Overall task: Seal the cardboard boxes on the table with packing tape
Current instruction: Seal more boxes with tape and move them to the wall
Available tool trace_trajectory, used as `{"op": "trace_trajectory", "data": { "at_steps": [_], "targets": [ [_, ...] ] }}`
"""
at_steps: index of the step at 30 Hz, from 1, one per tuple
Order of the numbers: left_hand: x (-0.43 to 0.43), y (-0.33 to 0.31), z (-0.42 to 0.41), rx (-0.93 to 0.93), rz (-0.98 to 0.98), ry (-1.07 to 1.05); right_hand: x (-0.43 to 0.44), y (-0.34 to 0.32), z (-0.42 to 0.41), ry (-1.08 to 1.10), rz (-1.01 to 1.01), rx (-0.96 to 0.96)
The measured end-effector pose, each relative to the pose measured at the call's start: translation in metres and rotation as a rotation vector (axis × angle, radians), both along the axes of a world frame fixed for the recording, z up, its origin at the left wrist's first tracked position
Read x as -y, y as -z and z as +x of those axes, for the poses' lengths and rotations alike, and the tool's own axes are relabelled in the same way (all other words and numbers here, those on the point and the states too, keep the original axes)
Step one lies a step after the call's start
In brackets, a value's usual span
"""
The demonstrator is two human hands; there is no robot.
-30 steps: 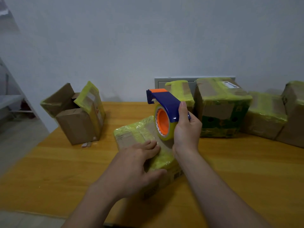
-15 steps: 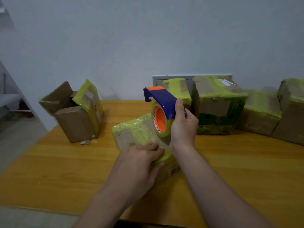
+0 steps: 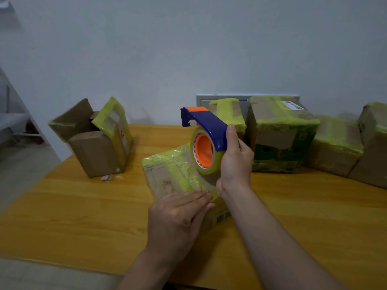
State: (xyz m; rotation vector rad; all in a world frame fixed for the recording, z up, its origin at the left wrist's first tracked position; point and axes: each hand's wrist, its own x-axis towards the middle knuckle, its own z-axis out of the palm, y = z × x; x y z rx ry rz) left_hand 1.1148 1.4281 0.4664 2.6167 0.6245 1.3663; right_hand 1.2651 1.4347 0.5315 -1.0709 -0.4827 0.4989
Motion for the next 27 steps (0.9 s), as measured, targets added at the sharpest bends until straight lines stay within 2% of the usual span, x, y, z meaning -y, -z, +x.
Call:
{"op": "trace_trajectory", "data": {
  "at_steps": [5, 10, 19, 22, 27],
  "targets": [
    [-0.005, -0.016, -0.010, -0.081, -0.135, 0.029, 0.001, -0.002, 0.001, 0.001, -0.008, -0.025],
    [-0.026, -0.027, -0.021, -0.387, -0.251, -0.053, 0.003, -0.002, 0.000, -0.009, 0.019, -0.045],
    [-0.051, -0.043, -0.016, -0.477, -0.307, 0.013, 0.029, -0.015, 0.015, -0.164, 0.114, -0.129],
    [-0.060, -0.053, -0.015, -0.494, -0.397, 0.032, 0.052, -0.025, 0.038, -0.189, 0.091, -0.063],
    [-0.074, -0.059, -0.024, -0.507, -0.380, -0.019, 0.090, -0.032, 0.063, -0.198, -0.012, 0.234]
  ]
}}
